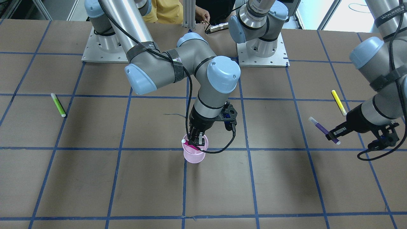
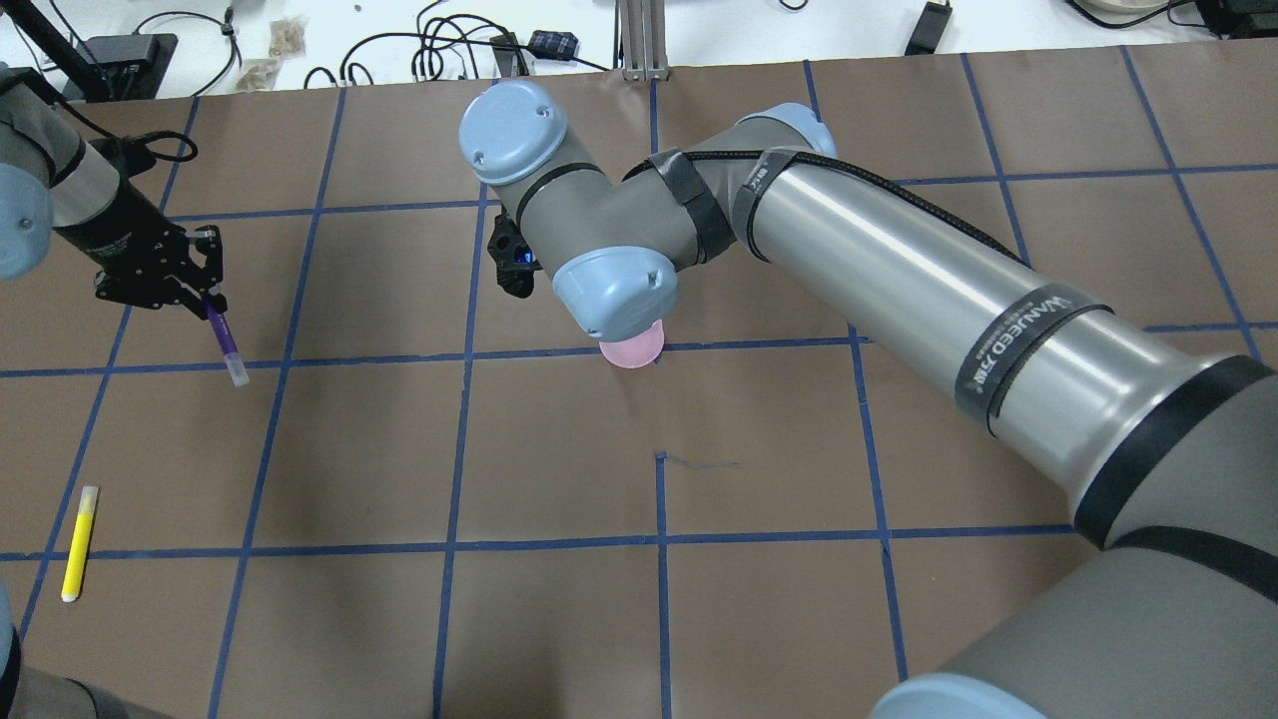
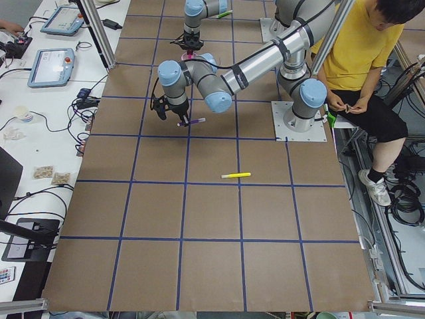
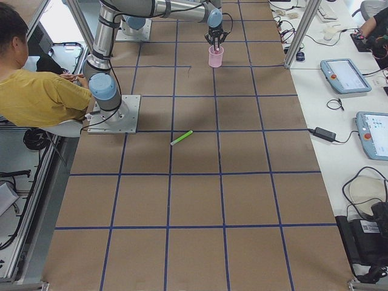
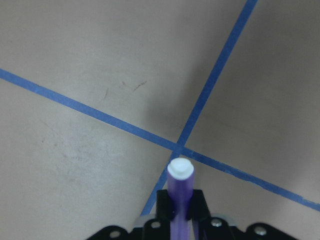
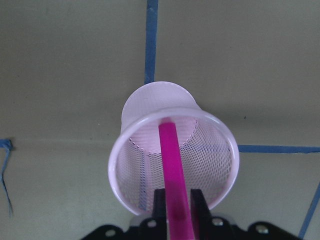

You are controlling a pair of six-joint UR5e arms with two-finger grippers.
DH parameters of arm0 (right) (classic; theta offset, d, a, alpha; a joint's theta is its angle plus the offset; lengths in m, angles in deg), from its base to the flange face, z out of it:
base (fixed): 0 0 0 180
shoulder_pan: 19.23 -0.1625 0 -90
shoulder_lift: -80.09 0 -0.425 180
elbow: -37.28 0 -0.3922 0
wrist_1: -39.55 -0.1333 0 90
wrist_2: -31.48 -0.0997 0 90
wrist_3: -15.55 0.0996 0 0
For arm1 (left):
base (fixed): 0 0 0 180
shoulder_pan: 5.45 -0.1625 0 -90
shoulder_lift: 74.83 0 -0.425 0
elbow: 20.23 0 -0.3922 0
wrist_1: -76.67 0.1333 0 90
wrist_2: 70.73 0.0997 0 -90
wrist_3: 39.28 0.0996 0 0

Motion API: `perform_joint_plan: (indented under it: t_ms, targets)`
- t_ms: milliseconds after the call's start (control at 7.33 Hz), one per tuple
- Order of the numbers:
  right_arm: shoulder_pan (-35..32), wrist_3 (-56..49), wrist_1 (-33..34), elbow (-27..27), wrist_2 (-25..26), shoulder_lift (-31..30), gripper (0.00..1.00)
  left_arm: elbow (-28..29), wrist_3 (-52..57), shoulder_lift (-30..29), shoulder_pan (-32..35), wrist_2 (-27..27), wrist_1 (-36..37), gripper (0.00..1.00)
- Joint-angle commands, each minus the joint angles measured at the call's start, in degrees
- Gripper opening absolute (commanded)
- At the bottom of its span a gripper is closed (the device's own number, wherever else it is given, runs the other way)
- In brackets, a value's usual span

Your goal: Insert purple and pink pens into pink cup

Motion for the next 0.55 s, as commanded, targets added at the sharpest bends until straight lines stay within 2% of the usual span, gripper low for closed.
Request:
perform_joint_plan:
  t_ms: [0, 136, 273, 409]
  targets:
    - [0.8, -0.28, -0.83, 0.93, 0.01, -1.6, 1.0, 0.0, -0.06, 1.82, 0.86, 0.05, -0.03, 0.0]
    - [1.94, -0.29, -1.01, 0.76, 0.01, -4.22, 1.0, 0.08, -0.67, 2.96, 1.65, -0.04, -0.37, 0.0]
    - [4.56, -0.29, -1.1, 0.5, -0.08, -6.86, 1.0, 0.08, -3.64, 4.28, 5.66, -1.26, -0.2, 0.0]
    - [7.98, -0.2, -3.62, 0.41, -0.26, -10.19, 1.0, 0.17, -12.45, 4.99, 11.27, -1.44, 0.49, 0.0]
